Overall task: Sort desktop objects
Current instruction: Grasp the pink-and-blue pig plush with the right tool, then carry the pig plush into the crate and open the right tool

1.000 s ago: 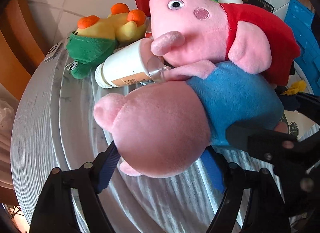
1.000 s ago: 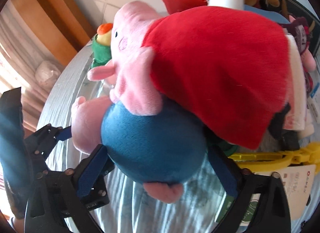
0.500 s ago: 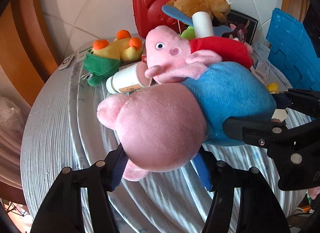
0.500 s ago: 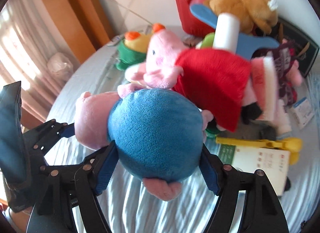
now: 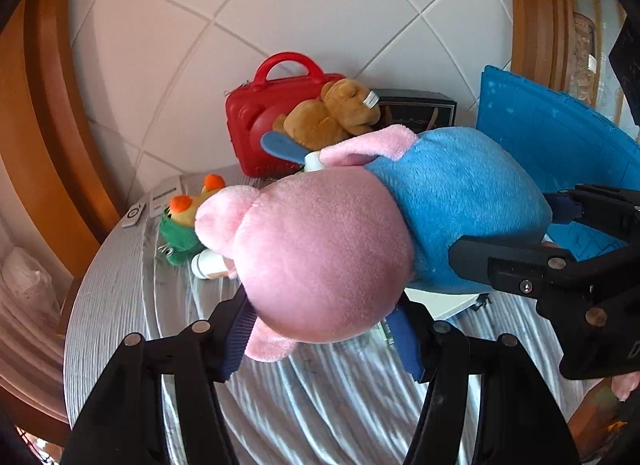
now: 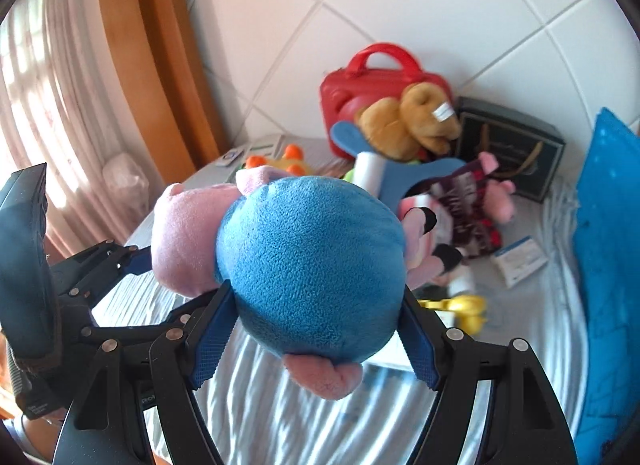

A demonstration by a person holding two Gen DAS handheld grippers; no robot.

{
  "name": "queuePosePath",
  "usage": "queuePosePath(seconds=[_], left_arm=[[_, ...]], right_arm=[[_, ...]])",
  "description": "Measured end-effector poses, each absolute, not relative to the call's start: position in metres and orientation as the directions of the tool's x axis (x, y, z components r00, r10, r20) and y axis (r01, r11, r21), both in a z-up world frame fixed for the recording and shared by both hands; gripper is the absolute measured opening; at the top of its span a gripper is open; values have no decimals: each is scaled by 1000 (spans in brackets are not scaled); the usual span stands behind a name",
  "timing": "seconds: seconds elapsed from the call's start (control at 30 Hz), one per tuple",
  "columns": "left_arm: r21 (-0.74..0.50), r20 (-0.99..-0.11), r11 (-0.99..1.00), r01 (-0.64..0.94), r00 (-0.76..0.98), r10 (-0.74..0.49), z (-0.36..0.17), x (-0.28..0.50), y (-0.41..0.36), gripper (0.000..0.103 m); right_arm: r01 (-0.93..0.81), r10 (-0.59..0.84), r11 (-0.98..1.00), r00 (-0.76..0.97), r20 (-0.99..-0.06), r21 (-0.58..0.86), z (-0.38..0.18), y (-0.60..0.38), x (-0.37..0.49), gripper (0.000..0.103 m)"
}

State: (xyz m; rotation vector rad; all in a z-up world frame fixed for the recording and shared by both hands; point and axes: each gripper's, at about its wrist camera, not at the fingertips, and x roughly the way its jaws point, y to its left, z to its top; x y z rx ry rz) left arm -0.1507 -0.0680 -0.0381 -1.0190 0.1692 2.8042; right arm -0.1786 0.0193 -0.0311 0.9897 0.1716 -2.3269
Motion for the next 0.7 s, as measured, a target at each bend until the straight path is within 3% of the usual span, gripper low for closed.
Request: queuePosePath(seconds=[0.33, 0.7], left_arm=[[59, -529, -949, -309, -816, 233, 37, -148, 54, 60], [63, -502, -865, -499, -764, 404, 121, -148, 243, 60]], right_arm=[[461, -397, -886, -702, -591, 46, 46, 142, -172, 76], [298, -253, -955, -815, -522, -3, 132, 339, -169, 76]])
